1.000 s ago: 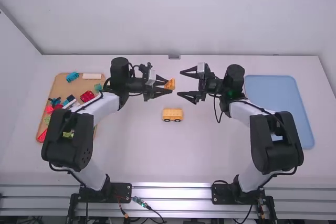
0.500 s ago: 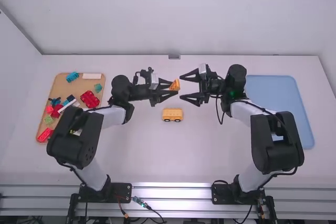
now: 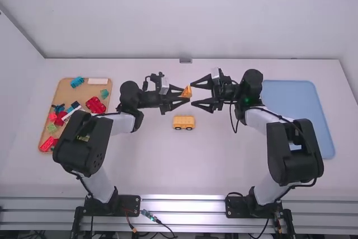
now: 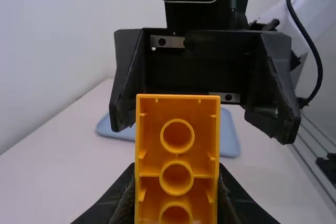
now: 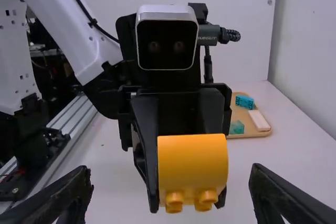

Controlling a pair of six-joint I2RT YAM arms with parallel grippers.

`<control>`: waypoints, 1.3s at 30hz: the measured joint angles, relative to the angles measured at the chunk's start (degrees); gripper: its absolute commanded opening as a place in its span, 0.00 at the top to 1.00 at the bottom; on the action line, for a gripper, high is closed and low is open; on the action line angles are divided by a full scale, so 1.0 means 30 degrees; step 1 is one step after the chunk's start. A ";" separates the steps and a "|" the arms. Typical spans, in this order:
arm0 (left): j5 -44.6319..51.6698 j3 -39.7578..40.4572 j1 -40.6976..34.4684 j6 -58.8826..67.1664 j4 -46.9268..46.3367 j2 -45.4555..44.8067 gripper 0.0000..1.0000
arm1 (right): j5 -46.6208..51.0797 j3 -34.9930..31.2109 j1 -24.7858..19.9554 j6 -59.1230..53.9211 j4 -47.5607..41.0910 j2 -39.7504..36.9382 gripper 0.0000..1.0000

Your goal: Assemble lego blocks to make yellow taxi

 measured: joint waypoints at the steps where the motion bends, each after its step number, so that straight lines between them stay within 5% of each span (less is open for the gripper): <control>1: 0.0036 0.0000 -0.0007 -0.0109 0.0124 0.0000 0.98 | 0.0015 0.0000 0.0007 0.0022 0.0007 0.0000 0.24; 8: 0.0146 0.0000 -0.0015 -0.0488 0.0488 0.0000 0.98 | 0.0240 0.0000 0.0379 0.0066 0.0022 0.0000 0.34; 25: 0.1559 0.0000 -0.0022 -0.0474 0.0852 0.0000 0.98 | 0.0444 0.0000 0.0656 -0.0073 0.0036 0.0000 0.41; 39: 0.1545 0.0000 -0.0073 -0.0459 0.0911 0.0000 0.98 | 0.0452 0.0000 0.0787 -0.0350 0.0015 0.0000 0.64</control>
